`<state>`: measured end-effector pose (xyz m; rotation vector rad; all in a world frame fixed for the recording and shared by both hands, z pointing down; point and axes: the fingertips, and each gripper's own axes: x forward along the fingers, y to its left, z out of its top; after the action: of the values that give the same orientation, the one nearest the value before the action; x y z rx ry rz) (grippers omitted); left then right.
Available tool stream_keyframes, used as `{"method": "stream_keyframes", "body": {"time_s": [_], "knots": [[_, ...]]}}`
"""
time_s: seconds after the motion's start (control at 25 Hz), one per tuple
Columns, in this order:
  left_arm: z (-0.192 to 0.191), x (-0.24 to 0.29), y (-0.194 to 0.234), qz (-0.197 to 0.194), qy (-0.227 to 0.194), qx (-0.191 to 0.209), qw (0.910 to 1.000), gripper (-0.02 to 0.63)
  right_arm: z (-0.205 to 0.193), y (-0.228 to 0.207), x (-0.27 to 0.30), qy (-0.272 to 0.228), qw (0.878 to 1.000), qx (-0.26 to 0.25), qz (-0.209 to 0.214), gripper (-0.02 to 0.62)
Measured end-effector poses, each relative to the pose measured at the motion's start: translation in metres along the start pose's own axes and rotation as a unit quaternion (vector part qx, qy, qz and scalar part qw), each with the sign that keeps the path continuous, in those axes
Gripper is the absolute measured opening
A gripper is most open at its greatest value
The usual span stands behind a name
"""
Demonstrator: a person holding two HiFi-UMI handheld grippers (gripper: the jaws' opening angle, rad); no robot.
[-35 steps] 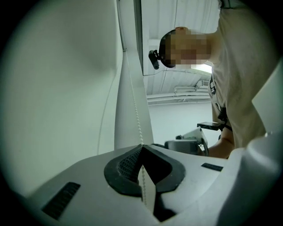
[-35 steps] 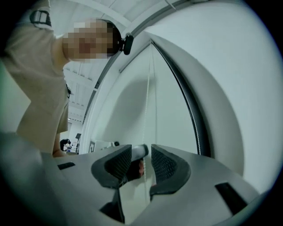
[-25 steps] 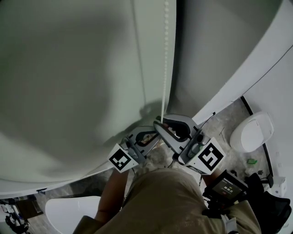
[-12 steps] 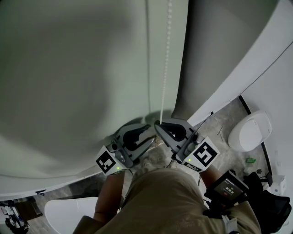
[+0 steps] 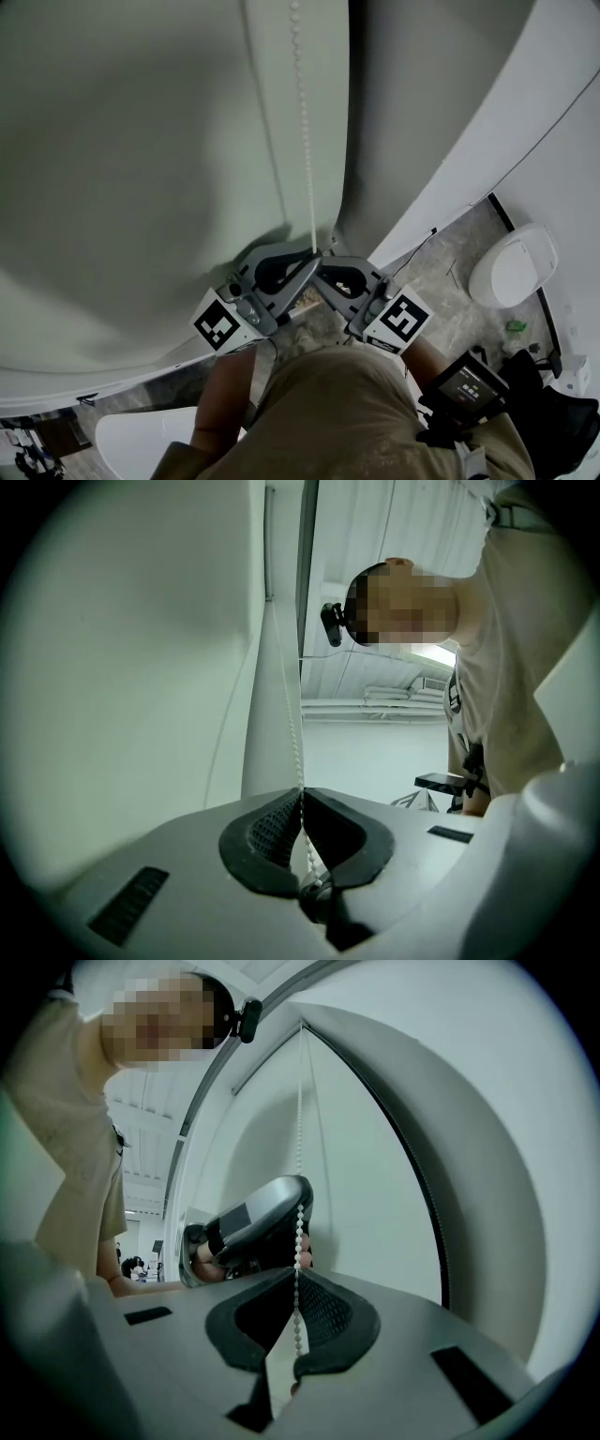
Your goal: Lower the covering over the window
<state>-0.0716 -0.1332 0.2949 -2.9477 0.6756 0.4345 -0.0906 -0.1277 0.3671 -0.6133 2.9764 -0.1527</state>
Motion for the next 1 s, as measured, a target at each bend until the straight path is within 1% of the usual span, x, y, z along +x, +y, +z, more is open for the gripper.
{"method": "stream_keyframes", "body": {"time_s": [0.08,0.2,0.28,0.32,0.4,0.48,0.6,0.68,0.76,0.8,0.88,0.92,1.0], "knots": [[0.000,-0.001,-0.001,-0.001,0.003,0.009,1.0000,0.023,0.002,0.002,0.001,0.002,1.000,-0.002,0.007,0.015],[-0.005,-0.005,0.003,0.007,0.010,0.022,0.9997,0.020,0.005,0.010,0.000,-0.002,0.999,-0.019,0.026,0.017],[-0.015,-0.010,0.005,0.013,0.020,0.027,0.9994,0.020,0.007,0.012,-0.004,-0.011,0.999,-0.016,0.032,0.072],[-0.023,-0.014,0.006,0.016,0.028,0.027,0.9991,0.020,0.010,0.011,-0.008,-0.021,0.999,-0.013,0.031,0.082],[-0.042,-0.022,0.009,0.021,0.040,0.019,0.9988,0.020,0.020,0.006,-0.015,-0.042,0.999,-0.017,0.029,0.086],[-0.054,-0.030,0.011,0.025,0.038,0.011,0.9989,0.020,0.034,0.002,-0.016,-0.056,0.998,-0.023,0.023,0.086],[-0.056,-0.031,0.005,0.022,0.030,-0.004,0.9993,0.020,0.054,0.001,-0.009,-0.062,0.998,-0.028,0.016,0.086],[-0.057,-0.028,-0.003,0.014,0.037,-0.018,0.9991,0.020,0.060,0.001,-0.005,-0.061,0.997,-0.038,0.013,0.086],[-0.057,-0.026,-0.011,0.004,0.037,-0.022,0.9991,0.020,0.061,0.001,-0.003,-0.058,0.997,-0.043,0.009,0.083],[-0.058,-0.026,-0.014,0.000,0.036,-0.022,0.9991,0.020,0.060,0.002,-0.003,-0.056,0.997,-0.043,0.008,0.060],[-0.062,-0.028,-0.018,-0.005,0.039,-0.020,0.9990,0.020,0.056,0.005,-0.002,-0.048,0.998,-0.041,0.008,0.039],[-0.065,-0.030,-0.017,-0.007,0.044,-0.019,0.9988,0.020,0.052,0.006,-0.001,-0.039,0.999,-0.038,0.009,0.017],[-0.071,-0.034,-0.016,-0.012,0.052,-0.026,0.9982,0.021,0.043,0.005,0.002,-0.023,0.999,-0.026,0.008,0.009]]}}
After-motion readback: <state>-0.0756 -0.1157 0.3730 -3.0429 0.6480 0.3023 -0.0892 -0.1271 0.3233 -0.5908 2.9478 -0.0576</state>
